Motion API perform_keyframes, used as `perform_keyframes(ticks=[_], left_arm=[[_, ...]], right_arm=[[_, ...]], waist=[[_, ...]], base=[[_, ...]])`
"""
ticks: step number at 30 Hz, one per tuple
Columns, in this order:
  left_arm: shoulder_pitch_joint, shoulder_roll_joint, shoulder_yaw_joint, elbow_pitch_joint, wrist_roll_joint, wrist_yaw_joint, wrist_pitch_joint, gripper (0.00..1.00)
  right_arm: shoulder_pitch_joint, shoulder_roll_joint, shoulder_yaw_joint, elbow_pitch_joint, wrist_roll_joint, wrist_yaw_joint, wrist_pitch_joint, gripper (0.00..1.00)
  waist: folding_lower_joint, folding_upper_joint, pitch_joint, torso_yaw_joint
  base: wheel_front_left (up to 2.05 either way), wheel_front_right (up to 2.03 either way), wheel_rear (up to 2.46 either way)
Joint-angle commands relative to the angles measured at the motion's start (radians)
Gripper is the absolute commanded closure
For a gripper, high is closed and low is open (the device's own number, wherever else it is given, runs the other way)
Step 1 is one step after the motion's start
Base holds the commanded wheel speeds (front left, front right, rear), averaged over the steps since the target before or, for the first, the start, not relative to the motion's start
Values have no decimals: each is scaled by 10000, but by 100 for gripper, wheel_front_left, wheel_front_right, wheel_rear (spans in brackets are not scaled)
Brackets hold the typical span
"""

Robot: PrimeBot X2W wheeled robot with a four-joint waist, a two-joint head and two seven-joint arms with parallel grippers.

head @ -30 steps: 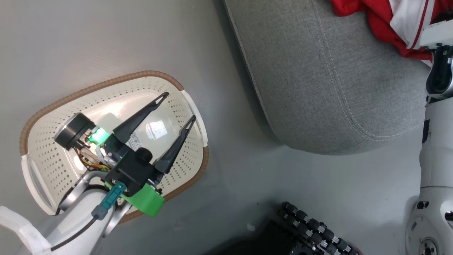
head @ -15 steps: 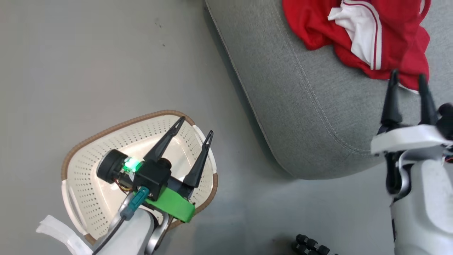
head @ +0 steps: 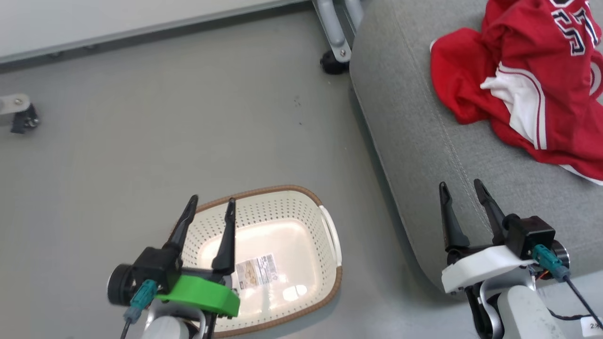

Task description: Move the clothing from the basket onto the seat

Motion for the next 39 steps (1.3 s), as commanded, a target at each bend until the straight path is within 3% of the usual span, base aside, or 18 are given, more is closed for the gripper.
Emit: perform_keyframes(ticks=[1,11,22,39], left_arm=[[424,-41,296,80,55,67,-2,0],[1728,-119,1551,-317,-203,374,-2,0],[2793,-113,1445,-1184,412,280,-4,0],[3069,-113,1170,-1307,668,293,-4,0]], right_arm=[[311,-93,129,-129,-93,-14,-32,0],[1592,-147,427,-944,94,-14,-32,0],[2950,-75,414,-1861,-67,-14,-32,0],[3324,-54,478,-2017,-138,-14,-32,0]], waist=[[1,0,-1582,1535],[1,0,-2801,2326],[1,0,-3535,2241],[1,0,-3583,2038]], base=[[0,0,0],[0,0,0],[0,0,0],[0,0,0]])
